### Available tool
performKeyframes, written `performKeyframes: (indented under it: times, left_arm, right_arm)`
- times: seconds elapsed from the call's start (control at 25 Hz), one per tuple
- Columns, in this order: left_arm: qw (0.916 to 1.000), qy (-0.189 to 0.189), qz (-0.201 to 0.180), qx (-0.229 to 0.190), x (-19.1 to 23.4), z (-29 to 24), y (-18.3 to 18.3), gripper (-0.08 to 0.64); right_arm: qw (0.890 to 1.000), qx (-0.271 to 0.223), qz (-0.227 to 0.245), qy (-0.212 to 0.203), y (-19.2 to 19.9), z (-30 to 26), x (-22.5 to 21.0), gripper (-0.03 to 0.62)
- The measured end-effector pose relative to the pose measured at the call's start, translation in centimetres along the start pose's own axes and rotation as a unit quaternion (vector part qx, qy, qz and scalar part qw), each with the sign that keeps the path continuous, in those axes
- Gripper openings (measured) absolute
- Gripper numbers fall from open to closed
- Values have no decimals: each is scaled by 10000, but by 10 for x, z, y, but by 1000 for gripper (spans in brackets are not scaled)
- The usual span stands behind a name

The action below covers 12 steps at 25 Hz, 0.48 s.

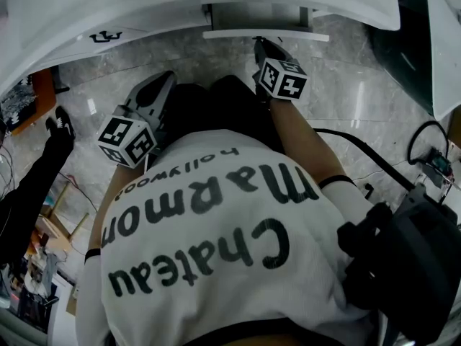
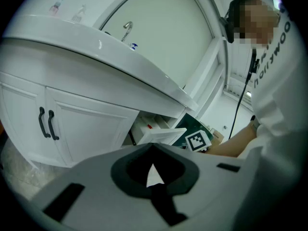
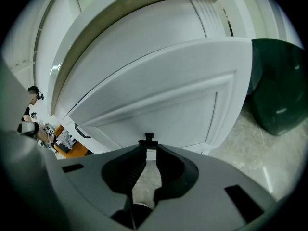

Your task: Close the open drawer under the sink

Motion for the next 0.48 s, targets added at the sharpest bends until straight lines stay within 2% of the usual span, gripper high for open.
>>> performKeyframes:
  times: [0.48]
  left_arm:
    - [9999,-98,-5,-41,5,0,0,8]
  right_arm:
    - [9998,-198,-29,-15,-25,-15,-1,71]
Point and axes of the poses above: the fingertips, and each gripper's own axes: z backward along the fingers, x to its left, y out of its underside, the point moved 1 cm from there along z, backward along the fingers, and after that the axes turned 1 degree about x, right-handed, at the moved point
